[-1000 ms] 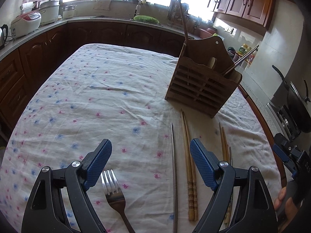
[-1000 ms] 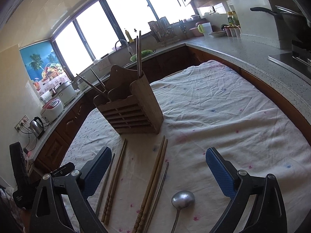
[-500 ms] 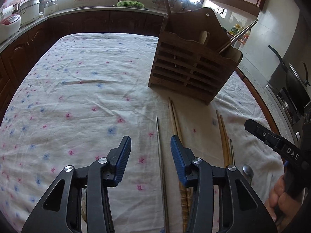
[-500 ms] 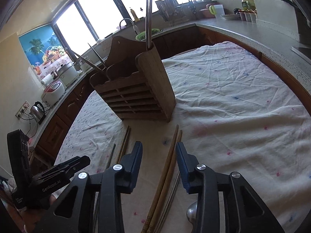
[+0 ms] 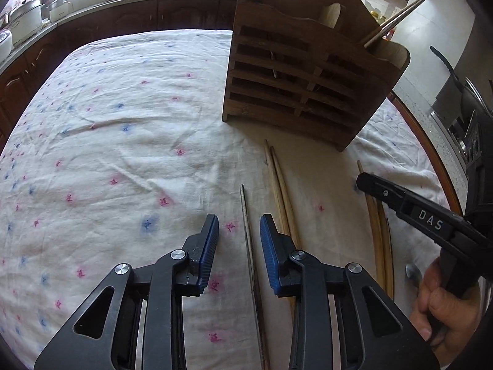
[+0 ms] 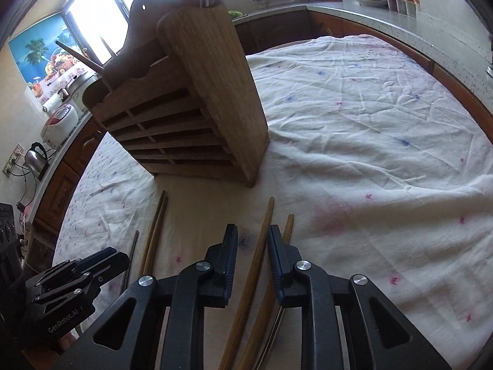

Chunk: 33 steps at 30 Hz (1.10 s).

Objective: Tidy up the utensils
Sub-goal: 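Grasp a steel chopstick with the left tool while the right tool grasps a wooden chopstick, then lift both held chopsticks upright and carry them over the wooden holder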

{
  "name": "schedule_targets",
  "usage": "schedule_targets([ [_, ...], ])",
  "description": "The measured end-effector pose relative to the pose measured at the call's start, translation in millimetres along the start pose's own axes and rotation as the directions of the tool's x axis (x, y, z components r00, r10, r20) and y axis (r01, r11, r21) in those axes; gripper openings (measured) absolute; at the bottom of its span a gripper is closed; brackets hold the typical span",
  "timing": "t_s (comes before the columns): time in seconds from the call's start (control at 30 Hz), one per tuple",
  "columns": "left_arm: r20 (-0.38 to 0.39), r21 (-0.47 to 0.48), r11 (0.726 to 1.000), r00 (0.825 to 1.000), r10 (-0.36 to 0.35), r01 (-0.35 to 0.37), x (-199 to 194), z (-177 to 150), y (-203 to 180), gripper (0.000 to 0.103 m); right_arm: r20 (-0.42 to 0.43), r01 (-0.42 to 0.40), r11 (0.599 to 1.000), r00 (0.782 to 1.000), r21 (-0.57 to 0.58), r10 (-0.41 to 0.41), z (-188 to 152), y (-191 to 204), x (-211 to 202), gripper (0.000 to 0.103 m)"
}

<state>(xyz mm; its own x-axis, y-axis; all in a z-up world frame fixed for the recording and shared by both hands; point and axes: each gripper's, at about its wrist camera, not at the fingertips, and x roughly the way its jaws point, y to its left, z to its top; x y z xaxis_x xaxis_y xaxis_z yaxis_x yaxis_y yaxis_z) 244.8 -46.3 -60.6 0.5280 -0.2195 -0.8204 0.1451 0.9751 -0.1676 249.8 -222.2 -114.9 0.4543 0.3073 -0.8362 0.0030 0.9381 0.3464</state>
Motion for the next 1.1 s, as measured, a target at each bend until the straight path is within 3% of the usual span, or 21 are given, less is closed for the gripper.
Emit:
schedule_targets([
  [0.17,0.010,0.060,0.997,0.999,0.042,-0.043,2.2,-2.0,-8.2,0.024,-0.019,0.013,0.999,1.000,-0.031,-0.013,2.4,8.1,3.7,0.018],
  [0.33,0.011,0.142,0.985,0.995,0.099,-0.100,4.1,-2.5,-16.3,0.018,-0.019,0.051,0.996,0.998,-0.072,-0.052,3.2,16.6,7.8,0.009],
  [0.47,0.009,0.167,0.980,0.994,0.109,-0.109,10.2,3.5,-24.5,0.007,-0.012,0.070,0.994,0.997,-0.088,-0.072,3.6,21.1,9.0,0.008],
  [0.53,0.008,0.157,0.982,0.995,0.104,-0.104,11.5,5.6,-25.4,0.006,-0.016,0.058,0.995,0.998,-0.082,-0.060,3.0,21.7,8.4,0.007],
  [0.67,0.013,0.101,0.993,0.998,0.053,-0.054,1.2,3.0,-13.1,0.004,-0.012,0.005,0.999,1.000,-0.051,-0.006,-1.5,22.8,-2.8,0.006],
  [0.8,0.077,0.026,0.999,0.997,-0.022,0.020,-30.7,-0.8,3.4,0.004,0.034,-0.051,0.998,0.998,-0.043,0.053,-5.2,27.4,-29.1,0.006],
  [0.97,0.172,-0.049,0.991,0.979,-0.113,0.124,-81.9,-2.7,22.0,0.004,0.108,-0.117,0.992,0.987,-0.050,0.121,-4.0,35.6,-72.1,0.005],
  [1.1,0.246,-0.055,0.986,0.959,-0.141,0.159,-118.8,-2.8,24.8,0.004,0.174,-0.141,0.987,0.973,-0.081,0.153,-1.2,45.3,-108.8,0.005],
])
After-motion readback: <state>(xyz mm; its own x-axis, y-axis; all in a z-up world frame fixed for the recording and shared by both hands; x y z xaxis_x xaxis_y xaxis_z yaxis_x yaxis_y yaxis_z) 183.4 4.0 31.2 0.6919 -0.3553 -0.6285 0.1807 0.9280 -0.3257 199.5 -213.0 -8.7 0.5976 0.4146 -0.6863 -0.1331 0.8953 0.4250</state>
